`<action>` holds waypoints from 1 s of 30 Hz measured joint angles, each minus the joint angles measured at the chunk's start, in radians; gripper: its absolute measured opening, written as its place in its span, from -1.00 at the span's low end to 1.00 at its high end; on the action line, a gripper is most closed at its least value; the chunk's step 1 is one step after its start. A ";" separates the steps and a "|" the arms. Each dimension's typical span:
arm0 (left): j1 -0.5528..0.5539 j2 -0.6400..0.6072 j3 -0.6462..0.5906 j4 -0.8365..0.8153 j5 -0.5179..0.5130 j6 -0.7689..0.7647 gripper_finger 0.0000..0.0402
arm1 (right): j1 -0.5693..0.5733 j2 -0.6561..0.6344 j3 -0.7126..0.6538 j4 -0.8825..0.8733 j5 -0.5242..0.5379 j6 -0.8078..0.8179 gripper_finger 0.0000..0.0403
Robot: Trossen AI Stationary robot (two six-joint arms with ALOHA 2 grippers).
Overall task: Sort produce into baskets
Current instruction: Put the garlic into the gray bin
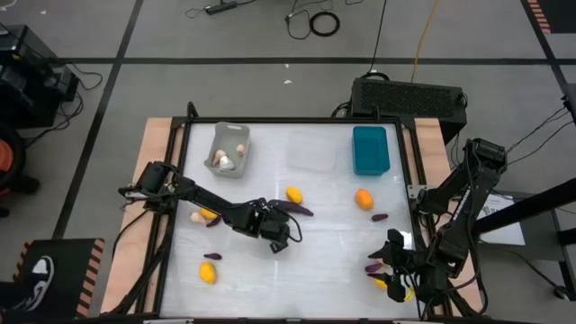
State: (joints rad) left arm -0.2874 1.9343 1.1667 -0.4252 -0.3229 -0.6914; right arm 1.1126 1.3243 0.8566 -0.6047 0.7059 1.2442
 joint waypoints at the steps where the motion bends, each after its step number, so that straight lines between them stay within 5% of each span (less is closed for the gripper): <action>1: 0.000 -0.001 0.002 -0.002 0.000 0.000 -0.97 | 0.000 0.000 0.000 0.000 0.000 0.000 0.20; 12: 0.045 -0.254 0.055 -0.053 -0.079 0.157 -0.97 | 0.000 0.000 0.000 0.003 0.000 0.010 0.20; 24: 0.344 -0.411 0.051 -0.581 -0.195 0.073 -0.97 | -0.056 0.000 0.000 0.004 0.010 -0.052 0.20; 30: 0.506 -0.410 -0.002 -0.585 -0.131 0.121 -0.97 | -0.093 0.000 0.000 0.001 0.010 -0.089 0.20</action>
State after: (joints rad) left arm 0.2186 1.5238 1.1649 -1.0099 -0.4537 -0.5703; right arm 1.0194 1.3239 0.8562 -0.6033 0.7158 1.1556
